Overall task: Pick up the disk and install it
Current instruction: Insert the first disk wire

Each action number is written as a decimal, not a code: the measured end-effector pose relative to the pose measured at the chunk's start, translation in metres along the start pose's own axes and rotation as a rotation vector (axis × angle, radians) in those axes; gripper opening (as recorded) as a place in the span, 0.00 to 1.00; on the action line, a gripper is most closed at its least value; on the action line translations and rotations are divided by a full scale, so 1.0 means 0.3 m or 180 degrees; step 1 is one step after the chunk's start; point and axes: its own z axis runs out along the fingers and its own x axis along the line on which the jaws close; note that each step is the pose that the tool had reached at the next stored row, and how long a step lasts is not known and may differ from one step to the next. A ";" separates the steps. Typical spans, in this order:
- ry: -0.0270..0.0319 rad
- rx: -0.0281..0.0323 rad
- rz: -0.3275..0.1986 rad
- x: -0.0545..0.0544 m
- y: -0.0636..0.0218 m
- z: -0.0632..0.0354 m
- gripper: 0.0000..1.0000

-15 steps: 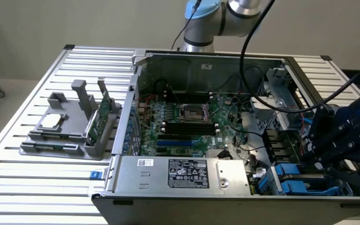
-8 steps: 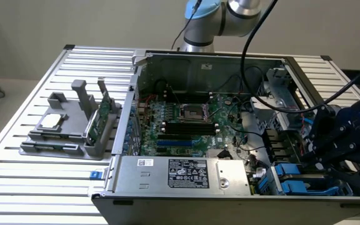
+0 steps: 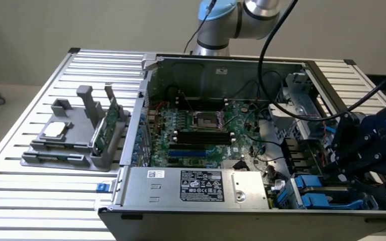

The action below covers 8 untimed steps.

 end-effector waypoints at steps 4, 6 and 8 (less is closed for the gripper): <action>0.0000 0.0000 0.0000 0.001 -0.003 0.000 0.17; 0.0000 0.0000 0.0000 0.002 -0.005 -0.001 0.17; 0.0001 0.0000 0.0000 0.002 -0.005 -0.002 0.17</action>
